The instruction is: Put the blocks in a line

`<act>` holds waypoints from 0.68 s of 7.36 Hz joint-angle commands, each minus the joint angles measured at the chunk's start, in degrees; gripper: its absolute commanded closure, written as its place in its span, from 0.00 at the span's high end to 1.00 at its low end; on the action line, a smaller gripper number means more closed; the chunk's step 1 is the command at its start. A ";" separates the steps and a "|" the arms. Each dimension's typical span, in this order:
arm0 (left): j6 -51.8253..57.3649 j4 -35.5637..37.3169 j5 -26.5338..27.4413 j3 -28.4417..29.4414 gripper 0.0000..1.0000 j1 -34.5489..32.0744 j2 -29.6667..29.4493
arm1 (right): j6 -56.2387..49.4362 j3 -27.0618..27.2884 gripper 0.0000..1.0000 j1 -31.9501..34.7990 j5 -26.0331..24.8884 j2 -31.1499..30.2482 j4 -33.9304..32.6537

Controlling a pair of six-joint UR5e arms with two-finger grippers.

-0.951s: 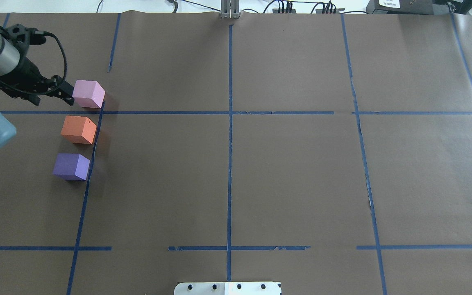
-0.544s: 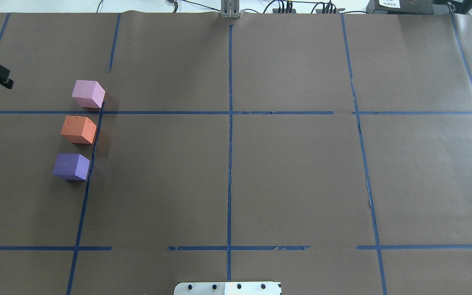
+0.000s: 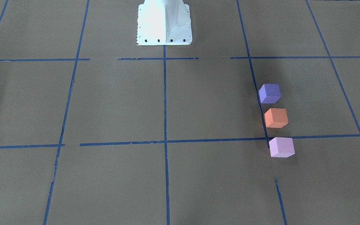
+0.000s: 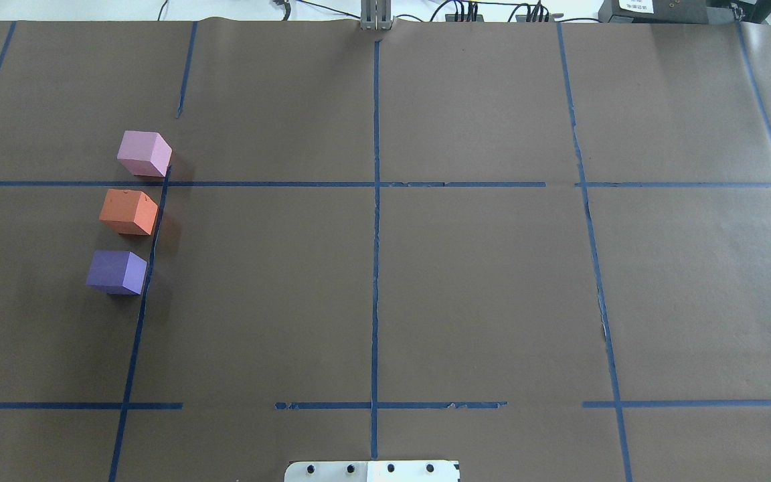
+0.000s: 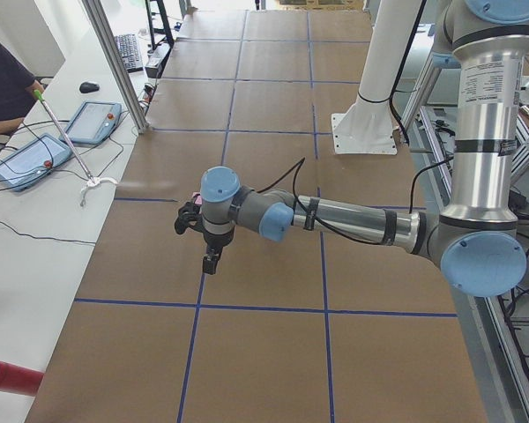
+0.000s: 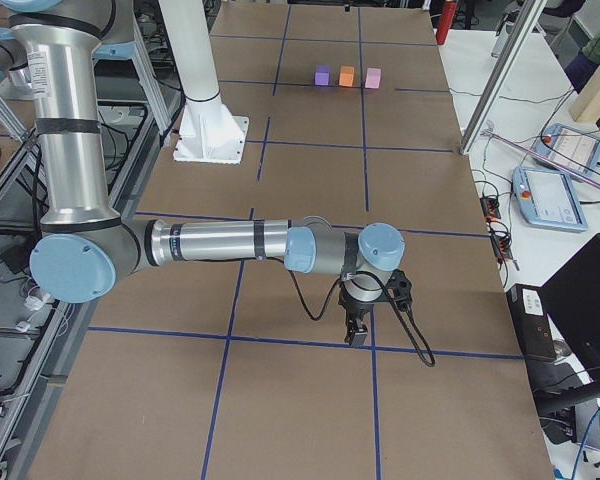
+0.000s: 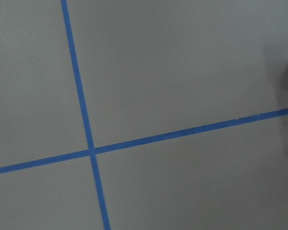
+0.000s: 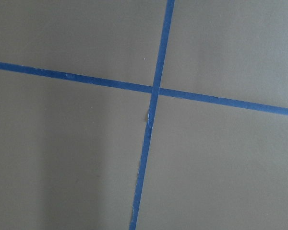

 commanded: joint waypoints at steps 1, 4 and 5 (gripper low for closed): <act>0.62 -7.22 -7.15 2.78 1.00 -0.68 5.63 | 0.00 0.00 1.00 0.00 0.00 0.00 0.00; -0.52 -4.11 -7.08 3.14 1.00 -3.22 5.65 | 0.00 0.00 1.00 0.00 0.00 0.00 0.00; -0.52 2.88 -7.69 2.70 1.00 -4.71 5.04 | 0.00 0.00 1.00 0.00 0.00 0.00 0.00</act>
